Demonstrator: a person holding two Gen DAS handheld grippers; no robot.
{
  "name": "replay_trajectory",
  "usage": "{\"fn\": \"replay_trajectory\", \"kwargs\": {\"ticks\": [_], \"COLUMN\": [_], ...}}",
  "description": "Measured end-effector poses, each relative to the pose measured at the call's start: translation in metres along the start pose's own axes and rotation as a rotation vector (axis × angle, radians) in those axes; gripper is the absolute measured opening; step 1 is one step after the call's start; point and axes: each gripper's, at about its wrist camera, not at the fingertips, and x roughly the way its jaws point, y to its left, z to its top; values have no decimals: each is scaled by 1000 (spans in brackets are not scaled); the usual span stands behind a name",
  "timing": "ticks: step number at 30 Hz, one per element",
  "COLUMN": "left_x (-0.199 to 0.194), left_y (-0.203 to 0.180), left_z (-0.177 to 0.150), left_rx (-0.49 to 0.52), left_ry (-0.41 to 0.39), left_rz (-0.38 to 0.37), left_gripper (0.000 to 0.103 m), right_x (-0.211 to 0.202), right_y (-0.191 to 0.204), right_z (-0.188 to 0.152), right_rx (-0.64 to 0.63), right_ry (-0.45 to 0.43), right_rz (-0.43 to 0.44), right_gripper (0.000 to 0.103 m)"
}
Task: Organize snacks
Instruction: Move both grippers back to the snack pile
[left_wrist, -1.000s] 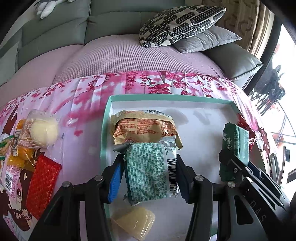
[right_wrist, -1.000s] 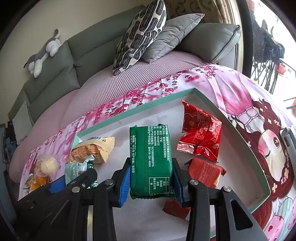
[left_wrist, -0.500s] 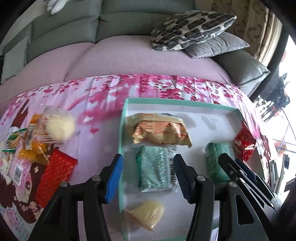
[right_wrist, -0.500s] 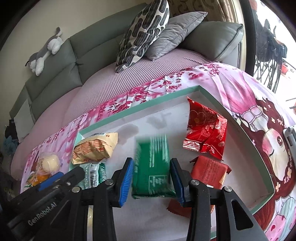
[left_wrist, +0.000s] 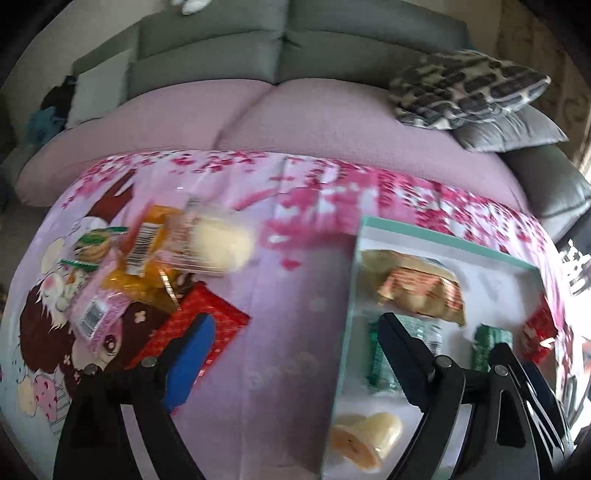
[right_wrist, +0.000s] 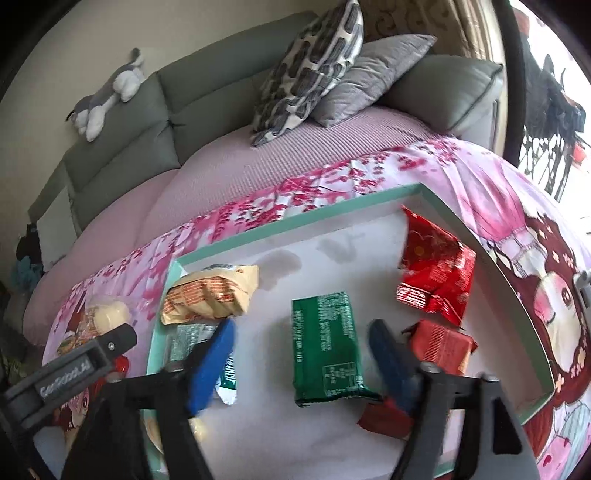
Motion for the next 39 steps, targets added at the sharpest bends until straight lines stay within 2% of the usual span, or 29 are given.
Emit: {"fn": "replay_trajectory", "kwargs": {"ticks": [5,8,11,20,28,39], "left_x": [3,2,0,-3,-17,-25], "left_y": [10,13,13,17,27,77], "left_z": [-1,-1,-2,-6,-3,-2], "left_rx": [-25,-35,-30,-8,24,-10], "left_ry": [-18,-39,-56,-67,-98,-100], "left_rz": [62,88,94,112,117,179], "left_gripper": [94,95,101,101,101,101], "right_x": [-1,0,-2,-5,-6,-2], "right_y": [3,2,2,5,17,49], "right_z": [0,1,1,1,-2,-8], "right_rx": [-8,-6,-8,-33,-64,-115], "right_ry": [-19,-21,-32,-42,-25,-5], "right_rz": [2,-4,-3,-21,22,79], "right_gripper": [103,103,103,103,103,103]}}
